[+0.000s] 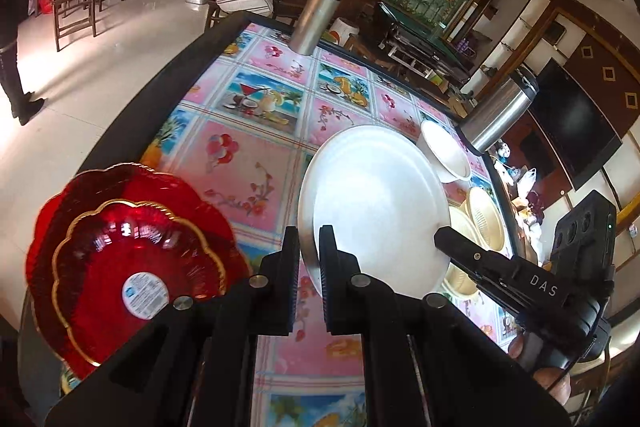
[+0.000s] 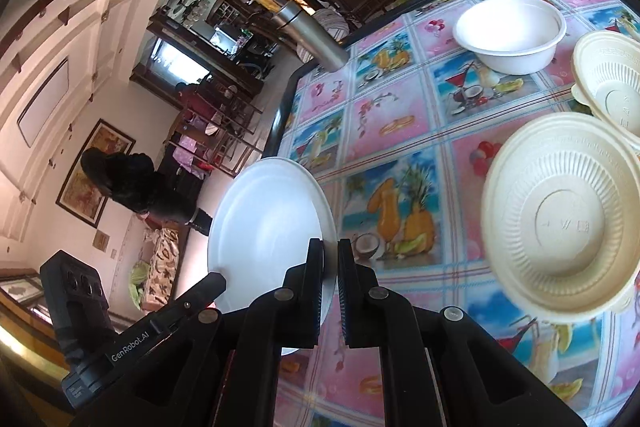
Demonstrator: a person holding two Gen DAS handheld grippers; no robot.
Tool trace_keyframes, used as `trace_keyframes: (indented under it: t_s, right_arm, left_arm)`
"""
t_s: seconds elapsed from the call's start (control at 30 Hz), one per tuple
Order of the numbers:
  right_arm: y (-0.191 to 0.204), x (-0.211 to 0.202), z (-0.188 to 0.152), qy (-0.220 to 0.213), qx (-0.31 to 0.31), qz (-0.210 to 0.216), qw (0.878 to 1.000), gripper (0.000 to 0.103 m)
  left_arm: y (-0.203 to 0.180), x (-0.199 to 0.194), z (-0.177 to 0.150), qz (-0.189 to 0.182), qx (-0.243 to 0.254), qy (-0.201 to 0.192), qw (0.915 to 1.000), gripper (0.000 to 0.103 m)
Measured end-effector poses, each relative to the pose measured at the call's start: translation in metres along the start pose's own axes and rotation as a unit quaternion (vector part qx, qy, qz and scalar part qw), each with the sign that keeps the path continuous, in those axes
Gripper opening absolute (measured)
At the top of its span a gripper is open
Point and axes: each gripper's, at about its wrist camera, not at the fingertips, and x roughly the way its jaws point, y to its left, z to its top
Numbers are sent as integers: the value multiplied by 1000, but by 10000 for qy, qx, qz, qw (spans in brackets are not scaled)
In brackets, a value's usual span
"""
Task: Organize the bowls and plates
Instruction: 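Carry the white plate with the left tool onto the red plates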
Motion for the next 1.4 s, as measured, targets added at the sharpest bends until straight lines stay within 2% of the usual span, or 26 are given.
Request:
trace_keyframes:
  t_s: [0.13, 0.27, 0.57, 0.93, 1.4]
  right_arm:
    - [38, 1, -29, 136, -340, 178, 9992, 7]
    - [72, 10, -55, 276, -628, 259, 9973, 7]
    - [108, 50, -95, 660, -926, 105, 9935, 8]
    - [104, 107, -121, 1129, -993, -312, 9881, 9]
    - [100, 129, -127, 1252, -1002, -411, 9862, 9]
  left_arm:
    - [30, -31, -14, 148, -108, -160, 9997, 8]
    - [55, -46, -23, 336, -204, -260, 9989, 8]
    - [97, -45, -39, 590, -413, -176, 9972, 8]
    - [126, -20, -50, 907, -483, 125, 9946, 8]
    - [136, -12, -53, 1227, -328, 230, 9916, 8]
